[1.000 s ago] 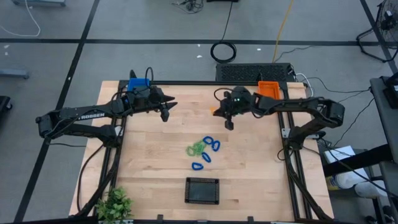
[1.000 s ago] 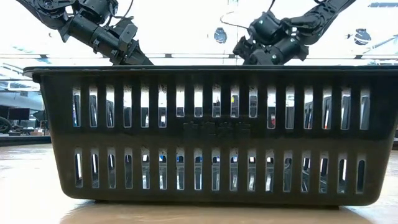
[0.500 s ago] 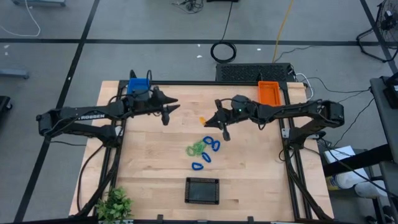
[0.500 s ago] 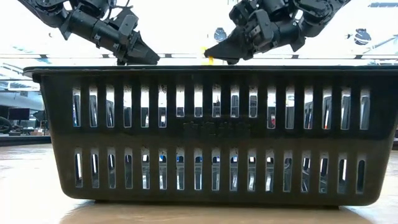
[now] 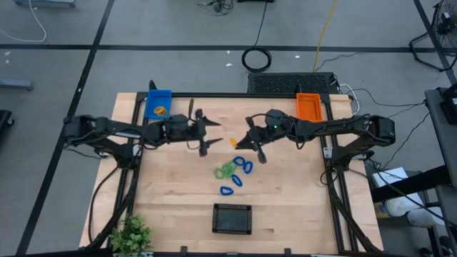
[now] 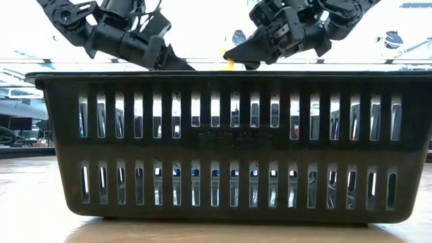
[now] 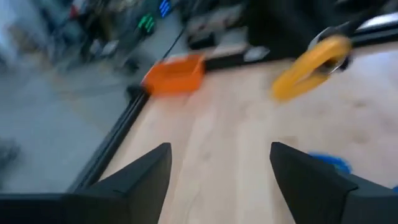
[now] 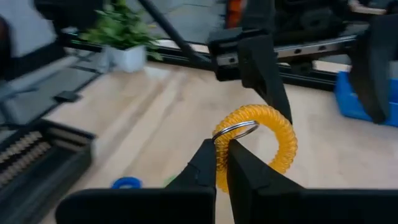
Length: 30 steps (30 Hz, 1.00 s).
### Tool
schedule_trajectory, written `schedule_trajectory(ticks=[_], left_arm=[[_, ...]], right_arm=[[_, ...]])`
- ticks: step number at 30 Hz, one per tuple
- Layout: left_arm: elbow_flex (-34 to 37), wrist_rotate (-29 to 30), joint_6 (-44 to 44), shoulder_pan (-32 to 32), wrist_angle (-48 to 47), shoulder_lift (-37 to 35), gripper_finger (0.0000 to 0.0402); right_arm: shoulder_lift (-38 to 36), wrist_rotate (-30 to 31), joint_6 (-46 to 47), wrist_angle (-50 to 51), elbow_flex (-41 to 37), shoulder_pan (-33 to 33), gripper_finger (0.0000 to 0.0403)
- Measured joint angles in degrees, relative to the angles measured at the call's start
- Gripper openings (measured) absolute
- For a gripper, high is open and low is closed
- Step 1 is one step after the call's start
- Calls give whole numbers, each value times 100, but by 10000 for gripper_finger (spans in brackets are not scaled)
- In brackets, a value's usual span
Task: Sort spring keychains into baskets
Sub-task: Put the orange spring keychain into the blue basket
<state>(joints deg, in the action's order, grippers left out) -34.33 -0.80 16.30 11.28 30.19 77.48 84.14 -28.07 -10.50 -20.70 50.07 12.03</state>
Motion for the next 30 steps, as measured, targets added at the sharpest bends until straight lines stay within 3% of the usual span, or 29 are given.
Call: schedule_trajectory(ticks=[8,19,30], left_arm=[[-2,-994,36,-249,899,104,274],[-326,-1027,-629,-374,861,408,263],[-776,-1031,111,-531,660,978,248]], right_arm=[[0,-220,-92,-312,-211,2,3],[-2,-222,30,-647,-242,-2,4],[-2,-226,127,-646,-242,-4,4]])
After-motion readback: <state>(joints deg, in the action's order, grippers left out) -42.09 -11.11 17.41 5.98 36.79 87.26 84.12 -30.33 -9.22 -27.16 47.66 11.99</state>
